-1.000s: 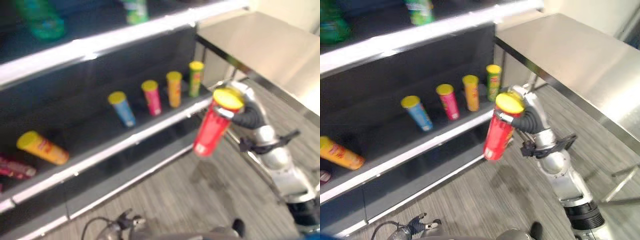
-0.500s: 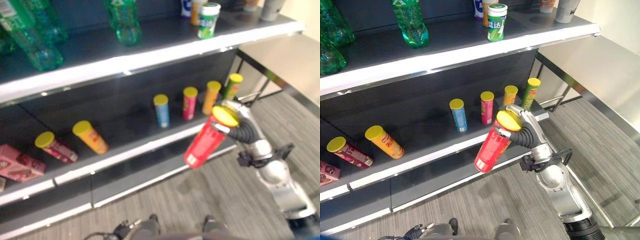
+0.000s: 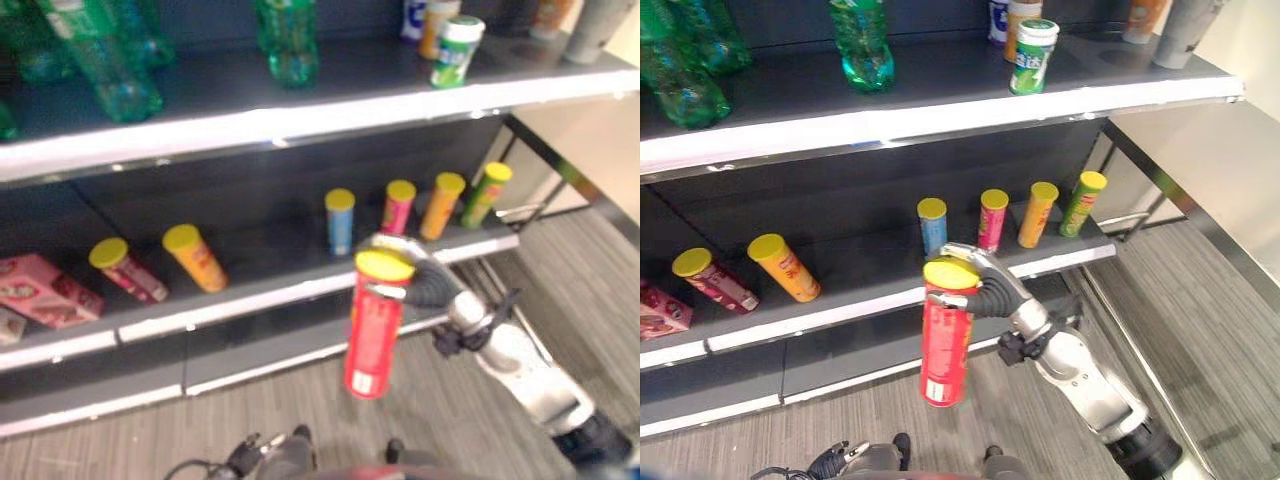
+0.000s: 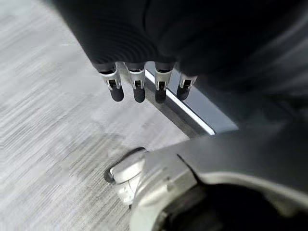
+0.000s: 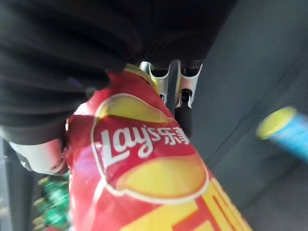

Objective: Put the goods on the table back onto the shelves and tidy them up.

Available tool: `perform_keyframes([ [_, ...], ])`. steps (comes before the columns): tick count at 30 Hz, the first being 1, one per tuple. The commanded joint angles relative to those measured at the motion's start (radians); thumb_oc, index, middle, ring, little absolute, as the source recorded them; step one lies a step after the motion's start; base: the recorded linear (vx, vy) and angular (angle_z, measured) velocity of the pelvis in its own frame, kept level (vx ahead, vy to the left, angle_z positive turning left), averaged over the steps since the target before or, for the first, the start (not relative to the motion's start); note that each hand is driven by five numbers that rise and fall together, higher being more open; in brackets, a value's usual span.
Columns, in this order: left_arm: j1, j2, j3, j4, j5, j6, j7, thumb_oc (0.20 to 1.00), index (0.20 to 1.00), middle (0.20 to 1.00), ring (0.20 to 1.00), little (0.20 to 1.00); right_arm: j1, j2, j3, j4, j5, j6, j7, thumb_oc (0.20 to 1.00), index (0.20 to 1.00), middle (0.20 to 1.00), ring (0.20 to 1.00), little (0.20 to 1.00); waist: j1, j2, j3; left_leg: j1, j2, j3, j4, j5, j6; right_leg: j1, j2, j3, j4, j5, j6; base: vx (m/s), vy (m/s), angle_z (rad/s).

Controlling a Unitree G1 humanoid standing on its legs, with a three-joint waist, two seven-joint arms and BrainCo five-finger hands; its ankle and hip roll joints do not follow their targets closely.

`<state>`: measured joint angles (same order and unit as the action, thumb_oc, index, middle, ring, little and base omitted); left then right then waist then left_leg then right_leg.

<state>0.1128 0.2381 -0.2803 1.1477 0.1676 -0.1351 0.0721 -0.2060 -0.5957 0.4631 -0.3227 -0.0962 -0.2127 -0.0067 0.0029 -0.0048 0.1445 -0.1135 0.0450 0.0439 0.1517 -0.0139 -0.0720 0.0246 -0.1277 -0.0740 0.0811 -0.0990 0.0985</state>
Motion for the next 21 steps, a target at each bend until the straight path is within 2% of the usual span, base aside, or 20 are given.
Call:
perform_keyframes([
  [1, 0.008, -0.041, -0.015, 0.062, -0.040, -0.004, 0.030, 1.000, 1.000, 1.000, 1.000, 1.000, -0.069, 0.032, 0.010, -0.098, 0.061, -0.063, 0.000, 0.200, 0.200, 0.200, 0.200, 0.200, 0.006, -0.040, -0.005, 0.006, 0.107, -0.014, 0.000, -0.018, 0.020, -0.007, 0.006, 0.007, -0.101, 0.097, -0.023, 0.02, 0.335, 0.26],
  [2, 0.003, -0.039, -0.018, 0.064, -0.037, -0.003, 0.033, 1.000, 1.000, 1.000, 1.000, 1.000, -0.070, 0.030, 0.016, -0.096, 0.062, -0.063, 0.000, 0.200, 0.200, 0.200, 0.200, 0.200, 0.004, -0.035, -0.007, 0.010, 0.131, -0.023, -0.029, 0.006, 0.014, -0.012, 0.000, 0.008, -0.096, 0.091, -0.021, 0.02, 0.257, 0.14],
  [3, 0.003, -0.040, -0.017, 0.064, -0.037, -0.003, 0.033, 1.000, 1.000, 1.000, 1.000, 1.000, -0.071, 0.029, 0.016, -0.095, 0.062, -0.063, -0.001, 0.200, 0.200, 0.200, 0.200, 0.200, 0.003, -0.035, -0.007, 0.013, 0.132, -0.024, -0.036, 0.010, 0.013, -0.012, 0.001, 0.007, -0.094, 0.090, -0.022, 0.02, 0.303, 0.19],
  [4, -0.011, -0.036, -0.033, 0.067, -0.022, 0.001, 0.044, 1.000, 1.000, 1.000, 1.000, 1.000, -0.087, 0.023, 0.027, -0.080, 0.059, -0.063, -0.007, 0.200, 0.200, 0.200, 0.200, 0.200, -0.001, -0.022, -0.009, 0.011, 0.194, -0.053, -0.090, 0.078, -0.010, -0.018, -0.016, 0.017, -0.074, 0.071, -0.013, 0.02, 0.213, 0.21],
  [5, -0.011, -0.036, -0.033, 0.067, -0.022, 0.001, 0.044, 1.000, 1.000, 1.000, 1.000, 1.000, -0.088, 0.023, 0.028, -0.079, 0.059, -0.064, -0.007, 0.200, 0.200, 0.200, 0.200, 0.200, -0.002, -0.021, -0.009, 0.013, 0.196, -0.054, -0.096, 0.081, -0.012, -0.019, -0.014, 0.016, -0.071, 0.069, -0.014, 0.04, 0.517, 0.15],
  [6, -0.030, -0.031, -0.051, 0.068, -0.003, 0.003, 0.055, 1.000, 1.000, 1.000, 1.000, 1.000, -0.100, 0.018, 0.035, -0.061, 0.053, -0.059, -0.018, 0.200, 0.200, 0.200, 0.200, 0.200, -0.007, -0.005, -0.011, 0.009, 0.246, -0.094, -0.139, 0.136, -0.026, -0.031, -0.033, 0.044, -0.029, 0.044, -0.001, 0.03, 0.290, 0.04],
  [7, -0.030, -0.032, -0.051, 0.068, -0.003, 0.003, 0.055, 1.000, 1.000, 1.000, 1.000, 1.000, -0.101, 0.017, 0.035, -0.060, 0.053, -0.060, -0.018, 0.200, 0.200, 0.200, 0.200, 0.200, -0.007, -0.004, -0.011, 0.011, 0.247, -0.094, -0.143, 0.138, -0.028, -0.033, -0.032, 0.044, -0.024, 0.041, -0.002, 0.02, 0.580, 0.03],
  [8, -0.042, -0.027, -0.066, 0.058, 0.009, 0.000, 0.060, 1.000, 1.000, 1.000, 1.000, 1.000, -0.108, 0.014, 0.033, -0.053, 0.053, -0.058, -0.023, 0.200, 0.200, 0.200, 0.200, 0.200, -0.009, 0.011, -0.015, 0.024, 0.267, -0.143, -0.165, 0.161, -0.048, -0.056, -0.044, 0.072, 0.019, 0.032, 0.010, 0.00, 0.280, -0.10],
  [9, -0.042, -0.027, -0.066, 0.057, 0.009, 0.000, 0.060, 1.000, 1.000, 1.000, 1.000, 1.000, -0.108, 0.013, 0.033, -0.054, 0.053, -0.058, -0.023, 0.200, 0.200, 0.200, 0.200, 0.200, -0.008, 0.012, -0.015, 0.023, 0.267, -0.144, -0.165, 0.161, -0.048, -0.058, -0.043, 0.072, 0.022, 0.030, 0.010, 0.00, 0.582, -0.23],
  [10, -0.055, -0.029, -0.095, 0.055, 0.051, 0.004, 0.059, 1.000, 1.000, 1.000, 1.000, 1.000, -0.095, 0.002, 0.016, -0.059, 0.043, -0.053, -0.016, 0.200, 0.200, 0.200, 0.200, 0.200, -0.025, 0.023, -0.032, 0.046, 0.261, -0.151, -0.165, 0.114, -0.069, -0.070, -0.072, 0.078, 0.041, 0.035, 0.030, 0.00, 0.298, -0.27],
  [11, -0.055, -0.030, -0.096, 0.055, 0.051, 0.004, 0.060, 1.000, 1.000, 1.000, 1.000, 1.000, -0.093, 0.002, 0.015, -0.061, 0.043, -0.053, -0.015, 0.200, 0.200, 0.200, 0.200, 0.200, -0.024, 0.023, -0.033, 0.045, 0.260, -0.151, -0.163, 0.112, -0.069, -0.069, -0.072, 0.078, 0.041, 0.035, 0.030, -0.03, 0.609, -0.13],
  [13, -0.064, -0.033, -0.125, 0.061, 0.090, 0.001, 0.037, 1.000, 1.000, 1.000, 1.000, 1.000, -0.024, 0.004, -0.035, -0.066, -0.001, -0.033, -0.015, 0.200, 0.200, 0.200, 0.200, 0.200, -0.042, 0.020, -0.054, 0.070, 0.201, -0.131, -0.177, 0.059, -0.076, -0.064, -0.149, 0.083, 0.035, 0.089, 0.066, -0.02, 0.475, 0.32],
  [14, -0.063, -0.032, -0.126, 0.061, 0.090, 0.001, 0.037, 1.000, 1.000, 1.000, 1.000, 1.000, -0.022, 0.005, -0.037, -0.067, -0.001, -0.032, -0.015, 0.200, 0.200, 0.200, 0.200, 0.200, -0.041, 0.017, -0.054, 0.072, 0.198, -0.129, -0.178, 0.059, -0.075, -0.062, -0.152, 0.084, 0.034, 0.089, 0.068, 0.01, 0.439, 0.51],
  [15, -0.067, -0.019, -0.128, 0.063, 0.097, -0.001, 0.025, 1.000, 1.000, 1.000, 1.000, 1.000, 0.029, 0.032, -0.061, -0.064, -0.025, -0.024, -0.018, 0.200, 0.200, 0.200, 0.200, 0.200, -0.044, -0.002, -0.067, 0.102, 0.149, -0.106, -0.201, 0.029, -0.056, -0.057, -0.197, 0.084, 0.030, 0.124, 0.087, 0.01, 0.280, 0.33],
  [16, -0.066, -0.018, -0.129, 0.063, 0.097, -0.001, 0.025, 1.000, 1.000, 1.000, 1.000, 1.000, 0.030, 0.033, -0.062, -0.064, -0.025, -0.024, -0.018, 0.200, 0.200, 0.200, 0.200, 0.200, -0.043, -0.005, -0.067, 0.103, 0.146, -0.105, -0.202, 0.029, -0.055, -0.056, -0.200, 0.085, 0.029, 0.124, 0.088, -0.01, 0.391, 0.17],
  [17, -0.066, -0.009, -0.120, 0.065, 0.094, 0.000, 0.025, 1.000, 1.000, 1.000, 1.000, 1.000, 0.046, 0.046, -0.065, -0.063, -0.039, -0.019, -0.017, 0.200, 0.200, 0.200, 0.200, 0.200, -0.043, -0.014, -0.067, 0.112, 0.122, -0.092, -0.206, 0.016, -0.039, -0.059, -0.221, 0.089, 0.036, 0.137, 0.093, -0.05, 0.388, 0.15],
  [18, -0.057, 0.000, -0.087, 0.069, 0.071, 0.005, 0.028, 1.000, 1.000, 1.000, 1.000, 1.000, 0.065, 0.072, -0.067, -0.041, -0.085, -0.006, -0.026, 0.200, 0.200, 0.200, 0.200, 0.200, -0.040, -0.029, -0.062, 0.140, 0.073, -0.078, -0.219, -0.003, -0.009, -0.070, -0.253, 0.097, 0.066, 0.175, 0.093, -0.05, 0.387, 0.04],
  [19, -0.057, 0.000, -0.087, 0.068, 0.071, 0.005, 0.028, 1.000, 1.000, 1.000, 1.000, 1.000, 0.065, 0.073, -0.067, -0.041, -0.085, -0.006, -0.027, 0.200, 0.200, 0.200, 0.200, 0.200, -0.039, -0.031, -0.061, 0.142, 0.071, -0.076, -0.220, -0.003, -0.008, -0.070, -0.255, 0.099, 0.066, 0.175, 0.094, -0.05, 0.397, 0.01],
  [21, -0.042, -0.006, -0.045, 0.097, 0.039, 0.008, 0.034, 1.000, 1.000, 1.000, 1.000, 1.000, 0.084, 0.104, -0.062, -0.004, -0.128, 0.003, -0.048, 0.200, 0.200, 0.200, 0.200, 0.200, -0.031, -0.052, -0.049, 0.181, 0.033, -0.054, -0.225, -0.029, 0.015, -0.078, -0.285, 0.110, 0.105, 0.236, 0.092, -0.01, 0.277, -0.12],
])
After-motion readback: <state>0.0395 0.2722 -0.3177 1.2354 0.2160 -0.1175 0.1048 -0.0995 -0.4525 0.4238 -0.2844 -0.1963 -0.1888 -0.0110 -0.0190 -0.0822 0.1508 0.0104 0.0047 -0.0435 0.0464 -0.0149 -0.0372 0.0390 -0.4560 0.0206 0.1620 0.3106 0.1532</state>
